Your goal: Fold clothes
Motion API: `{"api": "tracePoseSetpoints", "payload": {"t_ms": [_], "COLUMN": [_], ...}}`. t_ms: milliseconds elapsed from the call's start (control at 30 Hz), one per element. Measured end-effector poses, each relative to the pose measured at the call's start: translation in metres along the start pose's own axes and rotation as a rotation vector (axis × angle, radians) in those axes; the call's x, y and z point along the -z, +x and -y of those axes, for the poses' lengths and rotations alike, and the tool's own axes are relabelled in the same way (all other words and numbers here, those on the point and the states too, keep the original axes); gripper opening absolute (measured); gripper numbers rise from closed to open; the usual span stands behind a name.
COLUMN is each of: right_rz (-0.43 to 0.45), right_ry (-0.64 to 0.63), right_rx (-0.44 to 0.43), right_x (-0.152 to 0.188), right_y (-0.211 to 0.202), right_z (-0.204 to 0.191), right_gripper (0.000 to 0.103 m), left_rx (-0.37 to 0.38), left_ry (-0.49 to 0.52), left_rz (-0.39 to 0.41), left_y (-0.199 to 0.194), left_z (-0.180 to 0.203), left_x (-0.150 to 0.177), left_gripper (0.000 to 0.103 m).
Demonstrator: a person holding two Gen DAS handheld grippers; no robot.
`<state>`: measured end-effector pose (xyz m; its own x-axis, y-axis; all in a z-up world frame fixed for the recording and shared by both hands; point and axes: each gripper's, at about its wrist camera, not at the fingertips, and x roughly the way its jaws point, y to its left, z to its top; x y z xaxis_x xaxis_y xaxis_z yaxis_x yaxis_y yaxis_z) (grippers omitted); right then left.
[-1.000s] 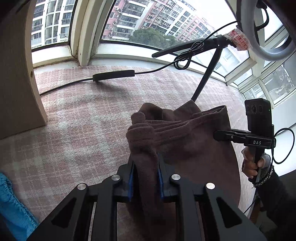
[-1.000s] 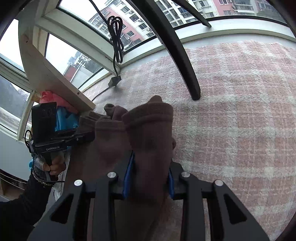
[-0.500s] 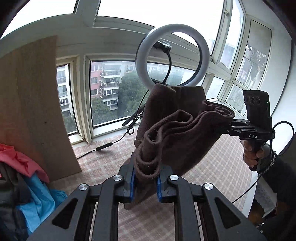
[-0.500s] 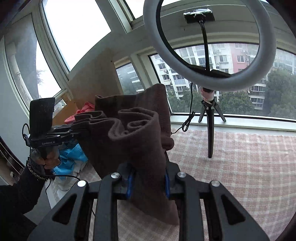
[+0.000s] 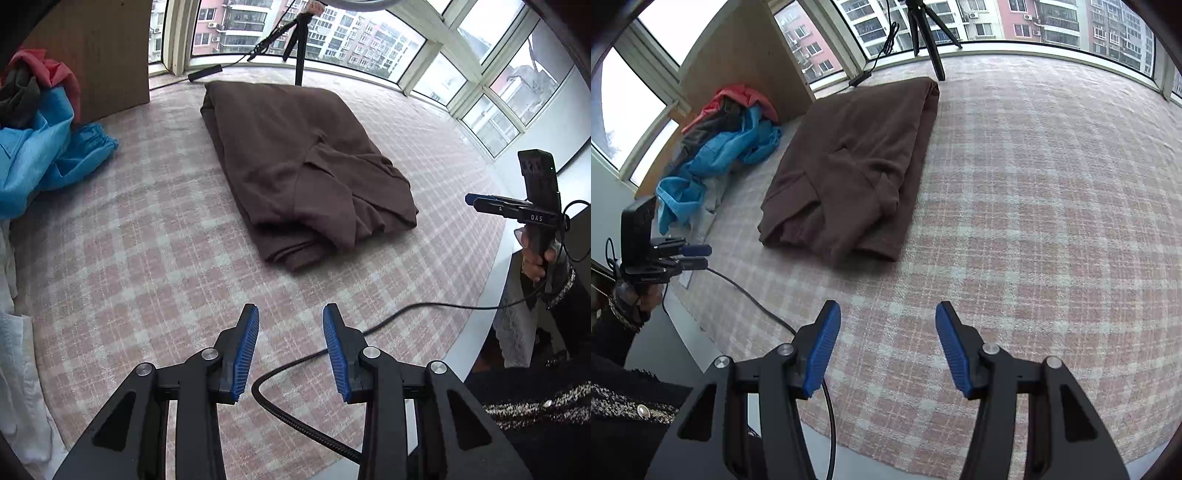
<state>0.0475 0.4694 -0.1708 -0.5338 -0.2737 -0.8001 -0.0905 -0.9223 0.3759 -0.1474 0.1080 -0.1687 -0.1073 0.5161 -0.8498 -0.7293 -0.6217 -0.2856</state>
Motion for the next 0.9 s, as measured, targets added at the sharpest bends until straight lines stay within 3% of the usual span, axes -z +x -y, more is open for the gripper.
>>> {"api": "tracePoseSetpoints", "payload": {"t_ms": [167,233,267,433,600,667,800,900], "right_rz": [0.062,0.08,0.079,0.025,0.032,0.029,-0.008,-0.06], "right_ry": [0.018,0.035,0.047,0.048,0.182,0.216,0.205,0.179], "right_rx": [0.016,0.015,0.009,0.014,-0.022,-0.046,-0.047,-0.055], "right_x": [-0.045,-0.057,-0.064,-0.074,-0.095,-0.11,-0.14,-0.15], "right_y": [0.015,0.03,0.038,0.078,0.082,0.087,0.105,0.124], "right_z": [-0.012,-0.014,-0.015,-0.023,0.01,0.025,0.032,0.03], "right_gripper": [0.053,0.042,0.029,0.028,0.028,0.029,0.031,0.031], "left_rx": [0.036,0.038,0.044,0.133,0.216,0.211,0.166,0.131], "left_ry": [0.022,0.052,0.063,0.08,0.186,0.247,0.338,0.354], "left_rz": [0.089,0.099,0.092,0.024,0.0,0.001,-0.014,-0.032], "left_y": [0.013,0.026,0.034,0.07,0.096,0.11,0.141,0.158], "left_z": [0.013,0.019,0.022,0.042,0.107,0.134,0.166,0.166], "left_x": [-0.047,-0.061,-0.067,-0.079,-0.089,-0.095,-0.106,-0.108], "left_gripper": [0.038,0.038,0.038,0.038,0.04,0.046,0.047,0.039]}}
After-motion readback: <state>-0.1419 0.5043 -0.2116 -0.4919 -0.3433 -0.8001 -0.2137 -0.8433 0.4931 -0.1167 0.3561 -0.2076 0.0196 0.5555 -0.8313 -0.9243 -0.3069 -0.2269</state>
